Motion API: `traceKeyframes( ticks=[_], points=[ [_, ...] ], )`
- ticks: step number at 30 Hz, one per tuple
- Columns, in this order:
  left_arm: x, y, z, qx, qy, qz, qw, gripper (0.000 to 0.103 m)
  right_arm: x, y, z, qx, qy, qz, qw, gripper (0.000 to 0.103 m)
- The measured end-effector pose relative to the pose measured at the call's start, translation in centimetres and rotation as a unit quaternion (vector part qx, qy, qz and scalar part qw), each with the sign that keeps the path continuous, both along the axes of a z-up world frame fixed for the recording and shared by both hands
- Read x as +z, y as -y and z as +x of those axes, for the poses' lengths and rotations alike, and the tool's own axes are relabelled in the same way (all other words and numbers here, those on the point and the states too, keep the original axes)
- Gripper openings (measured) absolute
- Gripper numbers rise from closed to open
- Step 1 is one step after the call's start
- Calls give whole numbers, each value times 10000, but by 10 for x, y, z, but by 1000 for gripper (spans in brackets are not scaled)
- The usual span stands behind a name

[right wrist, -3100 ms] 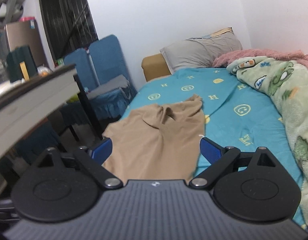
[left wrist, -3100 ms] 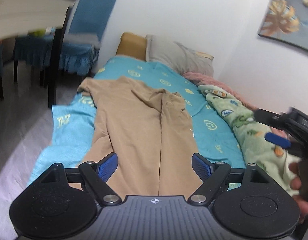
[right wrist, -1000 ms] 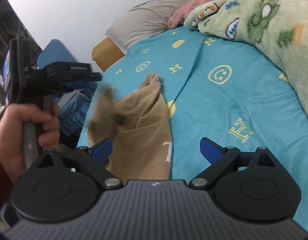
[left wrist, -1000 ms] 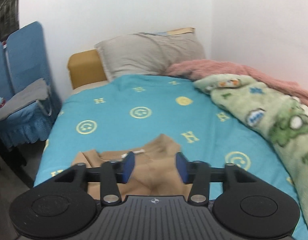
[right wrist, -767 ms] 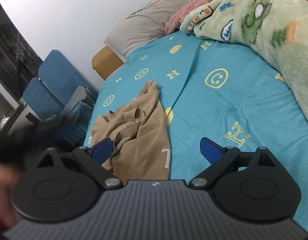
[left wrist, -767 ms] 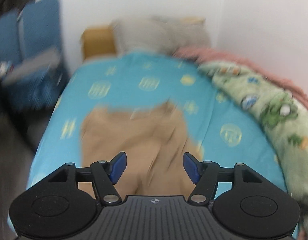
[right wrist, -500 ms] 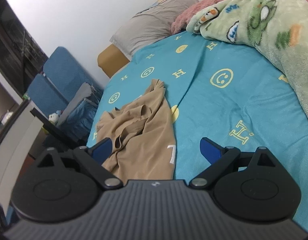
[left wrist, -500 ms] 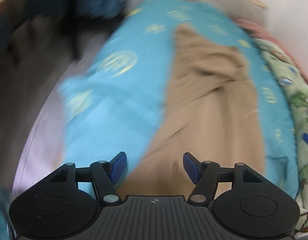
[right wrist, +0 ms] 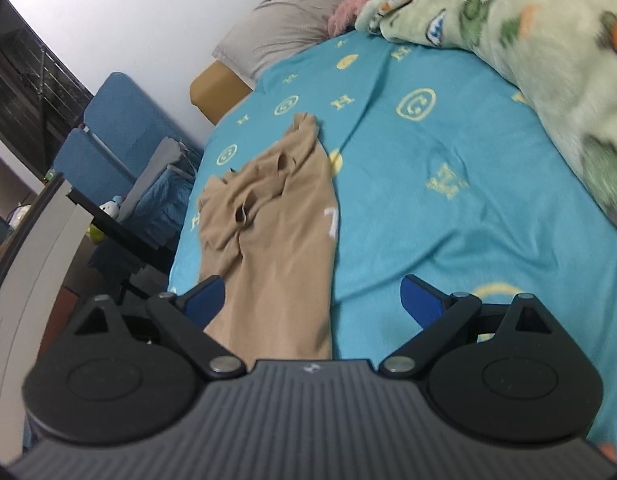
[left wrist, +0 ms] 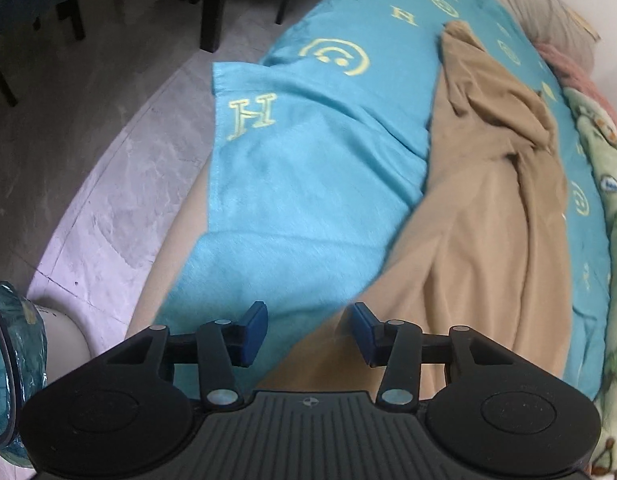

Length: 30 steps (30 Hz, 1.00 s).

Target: Fold clothes

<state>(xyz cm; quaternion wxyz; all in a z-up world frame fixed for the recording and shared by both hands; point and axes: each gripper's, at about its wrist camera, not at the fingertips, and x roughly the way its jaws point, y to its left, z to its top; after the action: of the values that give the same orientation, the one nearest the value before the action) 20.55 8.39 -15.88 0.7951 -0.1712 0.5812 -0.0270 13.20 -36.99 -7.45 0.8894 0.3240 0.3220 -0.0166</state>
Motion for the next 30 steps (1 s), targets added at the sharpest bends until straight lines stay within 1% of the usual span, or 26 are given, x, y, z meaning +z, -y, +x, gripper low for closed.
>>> traceKeyframes(
  ticks=[2,4,6,8,10,11,13,14,15,16,18,20,21,24,25,26,27,29,30],
  points=[
    [2,-1,-6,-59,-57,-294,9995,50,0,-7,-8,3,-9,-80,10000,96],
    [1,0,-11,-127,-146,-491,9986,51,0,-14,-12,44,-5,-151,9999,96],
    [4,6,-19,-251,-130,-389,9988,48,1,-20,-12,111,-17,-230,9997,96],
    [6,15,-24,-518,-115,-227,9983,47,1,-27,-11,187,-44,-325,9993,96],
    [8,27,-30,-880,-110,-14,9961,23,-1,-32,-9,252,-97,-458,9986,96],
    [10,34,-33,-1023,-52,220,9945,7,-1,-34,-8,281,-124,-525,9981,96],
    [18,48,-41,-1341,191,731,9881,4,-3,-37,-7,330,-176,-596,9975,96],
    [23,57,-47,-1534,379,1049,9818,4,-4,-37,-7,358,-190,-608,9973,96],
    [28,67,-52,-1726,567,1365,9738,3,-4,-38,-7,388,-185,-602,9973,96],
    [34,77,-59,-1919,772,1676,9639,3,-3,-38,-7,410,-168,-595,9972,96],
    [49,102,-75,-2341,1293,2219,9377,3,-3,-38,-7,434,-121,-554,9974,96],
    [60,130,-94,-2839,1766,2632,9049,3,-3,-39,-5,483,-85,-450,9978,96],
    [63,141,-103,-3083,1889,2672,8933,3,-4,-40,-4,517,-72,-382,9979,96],
    [71,160,-127,-3663,1938,2305,8804,3,-7,-46,1,673,-72,-182,9975,96],
    [75,160,-131,-3764,1890,2119,8819,4,-8,-49,2,732,-76,-122,9972,96],
    [77,158,-134,-3794,1849,1952,8853,9,-9,-51,3,798,-82,-69,9968,96],
    [78,152,-131,-3631,1825,1840,8950,13,-10,-54,4,869,-90,-23,9962,96],
    [81,139,-126,-3299,1774,1613,9131,19,-12,-59,4,1008,-104,80,9948,96],
    [82,132,-123,-3131,1747,1498,9214,34,-13,-60,5,1062,-103,159,9942,96]
  ],
)
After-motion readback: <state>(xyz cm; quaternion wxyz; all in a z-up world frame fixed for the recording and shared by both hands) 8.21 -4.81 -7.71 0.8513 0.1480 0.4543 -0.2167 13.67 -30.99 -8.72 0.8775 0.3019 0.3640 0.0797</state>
